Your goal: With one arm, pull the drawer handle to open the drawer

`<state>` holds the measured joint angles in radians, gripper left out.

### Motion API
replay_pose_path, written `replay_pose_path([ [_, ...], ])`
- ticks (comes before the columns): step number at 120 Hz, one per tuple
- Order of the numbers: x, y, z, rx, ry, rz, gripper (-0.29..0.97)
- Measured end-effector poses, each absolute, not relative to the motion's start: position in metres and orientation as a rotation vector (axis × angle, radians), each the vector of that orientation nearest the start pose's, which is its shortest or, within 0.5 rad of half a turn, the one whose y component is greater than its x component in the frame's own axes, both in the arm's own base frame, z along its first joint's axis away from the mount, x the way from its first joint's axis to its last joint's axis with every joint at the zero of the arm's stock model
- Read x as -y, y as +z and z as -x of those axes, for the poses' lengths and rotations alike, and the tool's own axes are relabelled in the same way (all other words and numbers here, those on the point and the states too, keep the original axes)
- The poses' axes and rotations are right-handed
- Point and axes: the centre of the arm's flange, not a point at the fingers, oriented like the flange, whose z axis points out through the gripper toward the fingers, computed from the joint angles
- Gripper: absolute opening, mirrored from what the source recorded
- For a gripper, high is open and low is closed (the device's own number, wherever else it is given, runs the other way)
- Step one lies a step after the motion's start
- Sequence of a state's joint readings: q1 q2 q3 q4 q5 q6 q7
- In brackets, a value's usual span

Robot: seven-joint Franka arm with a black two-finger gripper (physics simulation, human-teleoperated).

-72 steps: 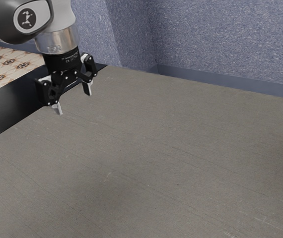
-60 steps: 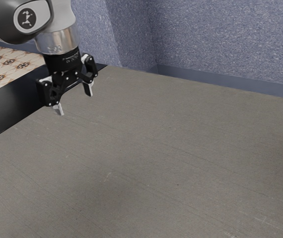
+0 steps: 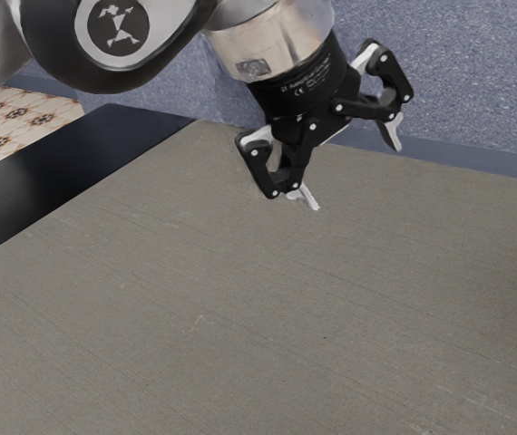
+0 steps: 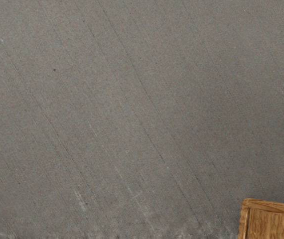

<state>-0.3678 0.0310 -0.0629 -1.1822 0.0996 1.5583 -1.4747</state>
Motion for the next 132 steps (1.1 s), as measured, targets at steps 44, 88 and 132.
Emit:
replay_pose_path([
  [44,0.173,0.713,-0.593,1.819,-0.715,2.859,0.68],
  [88,0.305,0.693,-0.584,1.554,-0.890,3.171,0.68],
  [132,0.383,0.664,-0.566,1.377,-0.893,3.309,0.68],
])
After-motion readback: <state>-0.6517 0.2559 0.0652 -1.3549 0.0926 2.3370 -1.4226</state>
